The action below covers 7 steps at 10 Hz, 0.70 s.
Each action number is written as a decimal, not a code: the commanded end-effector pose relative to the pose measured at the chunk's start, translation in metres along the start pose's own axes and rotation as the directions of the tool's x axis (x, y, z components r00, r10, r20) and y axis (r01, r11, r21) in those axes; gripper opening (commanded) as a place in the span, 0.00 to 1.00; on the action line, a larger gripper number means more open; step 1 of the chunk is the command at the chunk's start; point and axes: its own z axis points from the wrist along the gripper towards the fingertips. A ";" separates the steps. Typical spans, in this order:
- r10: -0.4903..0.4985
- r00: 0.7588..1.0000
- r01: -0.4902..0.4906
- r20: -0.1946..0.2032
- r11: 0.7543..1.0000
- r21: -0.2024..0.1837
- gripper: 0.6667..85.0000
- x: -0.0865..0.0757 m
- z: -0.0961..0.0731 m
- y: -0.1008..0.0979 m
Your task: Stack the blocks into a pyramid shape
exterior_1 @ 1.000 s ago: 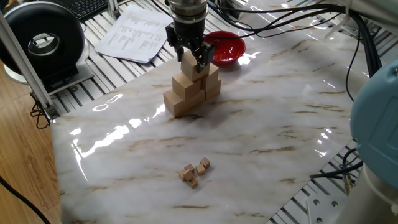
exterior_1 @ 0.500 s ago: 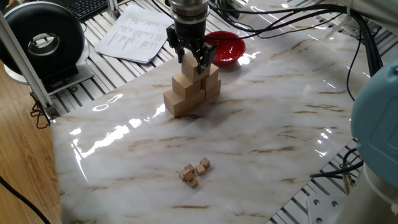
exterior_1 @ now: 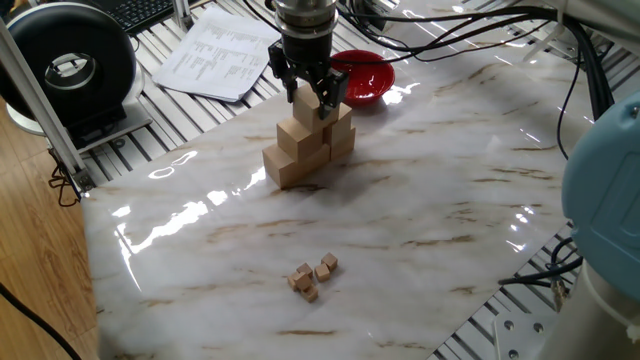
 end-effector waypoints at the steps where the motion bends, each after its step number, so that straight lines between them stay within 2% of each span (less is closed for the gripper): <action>1: -0.028 1.000 0.028 0.003 1.000 0.008 0.82 0.002 -0.002 -0.002; 2: -0.044 0.999 0.045 -0.005 0.999 0.013 0.89 0.005 -0.002 -0.004; 3: -0.063 0.998 0.063 -0.006 0.998 0.016 1.00 0.007 0.000 -0.006; 7: -0.040 0.999 0.040 -0.006 0.999 0.009 1.00 0.010 -0.001 -0.003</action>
